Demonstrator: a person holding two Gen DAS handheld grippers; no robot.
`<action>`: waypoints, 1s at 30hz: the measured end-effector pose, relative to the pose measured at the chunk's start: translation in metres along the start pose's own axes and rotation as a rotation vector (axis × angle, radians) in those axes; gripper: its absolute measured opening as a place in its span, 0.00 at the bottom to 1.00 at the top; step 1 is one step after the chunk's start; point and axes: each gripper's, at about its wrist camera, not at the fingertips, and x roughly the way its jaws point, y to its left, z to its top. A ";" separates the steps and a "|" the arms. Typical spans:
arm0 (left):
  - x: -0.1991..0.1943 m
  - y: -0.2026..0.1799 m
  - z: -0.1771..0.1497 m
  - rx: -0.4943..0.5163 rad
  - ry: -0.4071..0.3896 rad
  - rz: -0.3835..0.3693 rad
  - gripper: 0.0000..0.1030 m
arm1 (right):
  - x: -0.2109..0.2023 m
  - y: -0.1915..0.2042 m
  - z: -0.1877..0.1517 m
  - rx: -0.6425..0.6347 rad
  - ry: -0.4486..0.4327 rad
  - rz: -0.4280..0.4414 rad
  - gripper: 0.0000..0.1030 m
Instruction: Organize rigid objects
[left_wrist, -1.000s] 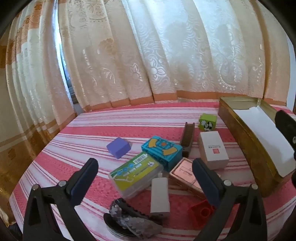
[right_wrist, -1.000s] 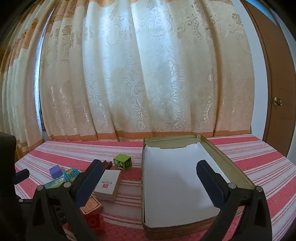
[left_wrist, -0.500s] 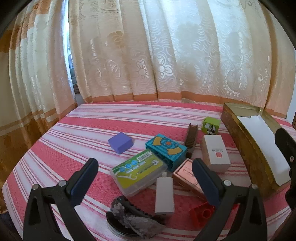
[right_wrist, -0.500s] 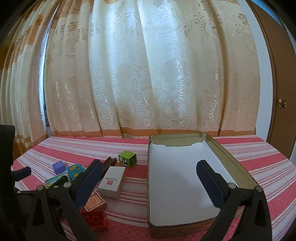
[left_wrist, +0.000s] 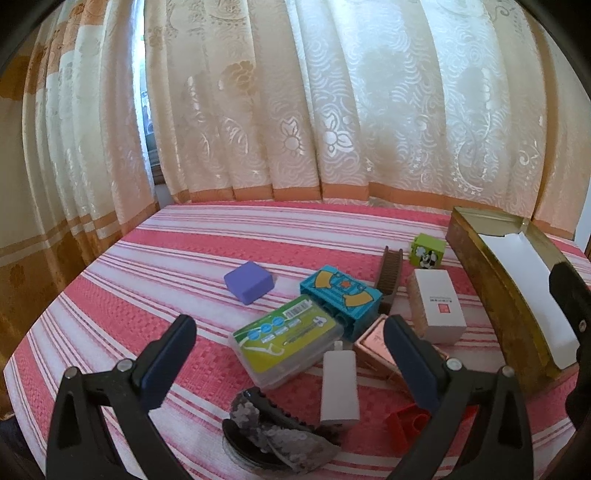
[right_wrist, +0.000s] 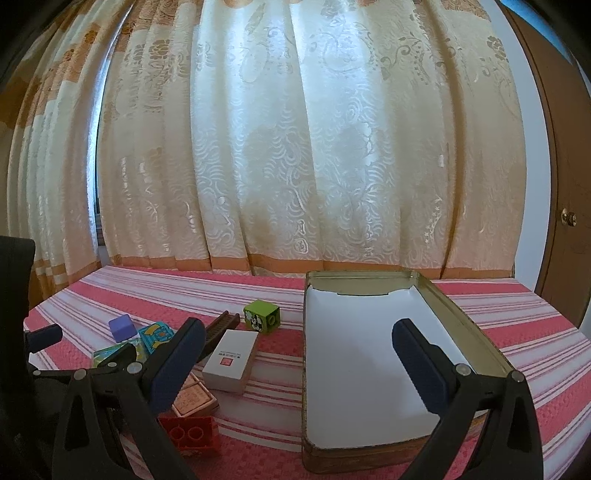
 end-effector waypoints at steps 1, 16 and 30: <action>-0.001 -0.001 0.000 0.002 -0.003 0.002 1.00 | 0.000 0.000 0.000 0.000 0.001 0.002 0.99; 0.001 -0.001 0.000 -0.010 0.008 0.011 0.99 | 0.004 -0.002 -0.002 0.010 0.025 0.001 0.99; 0.000 -0.004 -0.001 0.003 -0.001 0.017 0.99 | 0.005 -0.003 -0.001 0.019 0.028 -0.004 0.99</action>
